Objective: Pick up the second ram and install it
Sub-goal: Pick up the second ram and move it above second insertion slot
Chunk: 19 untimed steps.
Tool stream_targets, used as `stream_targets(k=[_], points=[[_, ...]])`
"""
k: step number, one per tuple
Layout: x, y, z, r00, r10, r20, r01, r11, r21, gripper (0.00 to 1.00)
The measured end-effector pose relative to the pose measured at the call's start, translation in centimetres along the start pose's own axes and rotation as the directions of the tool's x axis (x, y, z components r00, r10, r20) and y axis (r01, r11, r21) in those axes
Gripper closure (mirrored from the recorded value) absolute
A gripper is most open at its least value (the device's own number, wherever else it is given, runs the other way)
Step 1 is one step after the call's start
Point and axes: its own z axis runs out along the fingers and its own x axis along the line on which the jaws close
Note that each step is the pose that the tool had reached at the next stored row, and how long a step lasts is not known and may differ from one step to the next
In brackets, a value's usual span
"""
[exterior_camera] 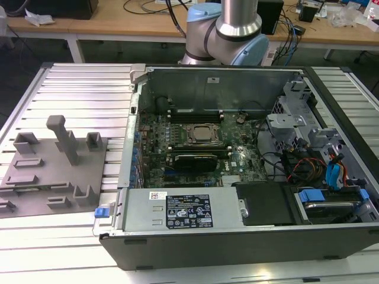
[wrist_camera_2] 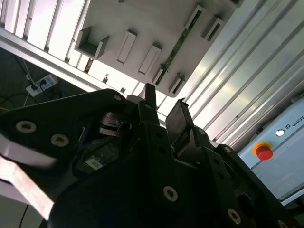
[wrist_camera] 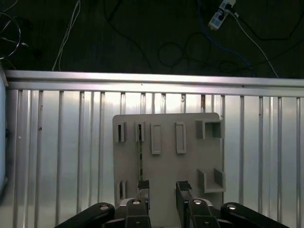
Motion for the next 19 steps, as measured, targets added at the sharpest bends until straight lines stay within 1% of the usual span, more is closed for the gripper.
stream_targets(k=[1,6,9,11,13,18,19], points=[[0.0,-0.01,0.12,1.0,0.0,-0.0001,0.0,1.0,-0.0001,0.64],[0.08,-0.06,1.35,1.0,0.001,0.0,-0.001,1.0,0.0,0.64],[0.1,-0.08,1.88,1.0,0.001,0.0,-0.001,1.0,0.0,0.64],[0.11,-0.11,2.43,1.0,0.001,0.0001,-0.001,1.0,0.0,0.64],[0.12,-0.12,2.75,1.0,0.001,0.0,-0.001,1.0,0.0,0.64],[0.13,-0.14,3.15,1.0,0.001,0.0,-0.001,1.0,0.0,0.64],[0.13,-0.15,3.32,1.0,0.001,0.0001,-0.001,1.0,0.0001,0.64]])
